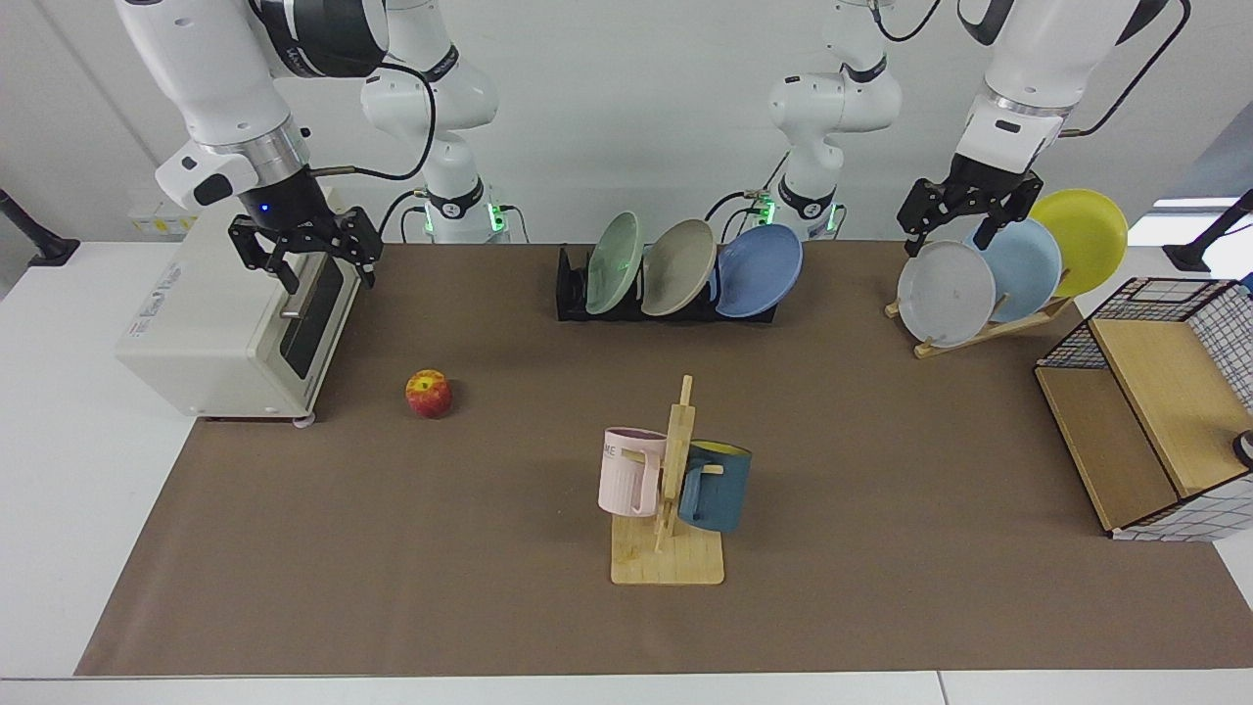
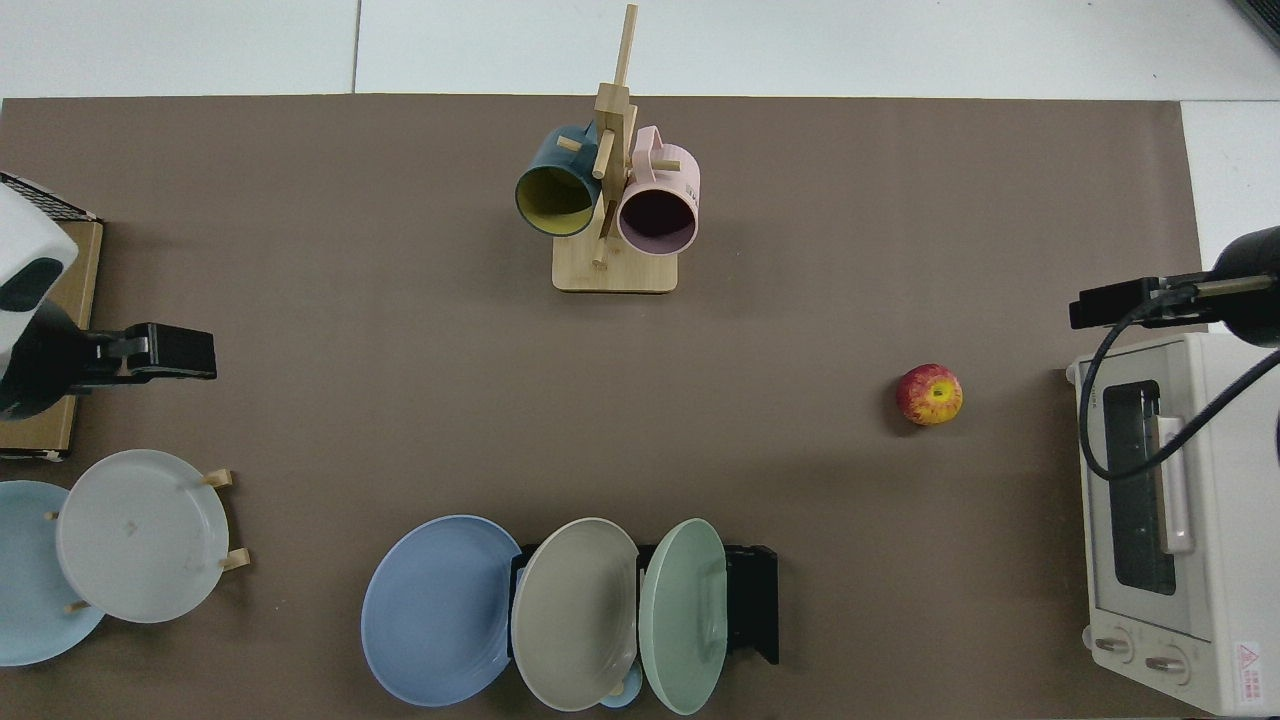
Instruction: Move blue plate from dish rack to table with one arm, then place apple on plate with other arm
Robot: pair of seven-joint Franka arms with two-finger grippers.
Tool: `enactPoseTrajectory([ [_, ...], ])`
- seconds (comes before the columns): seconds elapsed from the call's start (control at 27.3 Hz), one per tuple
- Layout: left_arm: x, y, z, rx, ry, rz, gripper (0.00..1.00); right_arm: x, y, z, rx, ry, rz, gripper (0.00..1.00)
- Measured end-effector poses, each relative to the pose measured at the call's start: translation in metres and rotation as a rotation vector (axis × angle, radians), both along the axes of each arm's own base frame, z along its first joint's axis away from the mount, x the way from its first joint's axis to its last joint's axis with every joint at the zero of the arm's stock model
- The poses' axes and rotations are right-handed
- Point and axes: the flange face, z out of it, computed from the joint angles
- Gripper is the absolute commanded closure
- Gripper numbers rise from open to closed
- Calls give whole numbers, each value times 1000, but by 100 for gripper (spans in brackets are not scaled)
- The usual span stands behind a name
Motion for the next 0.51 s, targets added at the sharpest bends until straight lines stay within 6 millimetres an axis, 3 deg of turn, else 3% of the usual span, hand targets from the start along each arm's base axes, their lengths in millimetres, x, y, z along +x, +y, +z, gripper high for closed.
enactPoseTrajectory([
  [0.51, 1, -1, -2, -2, 7, -1, 0, -1, -1, -2, 0, 4, -1, 0],
])
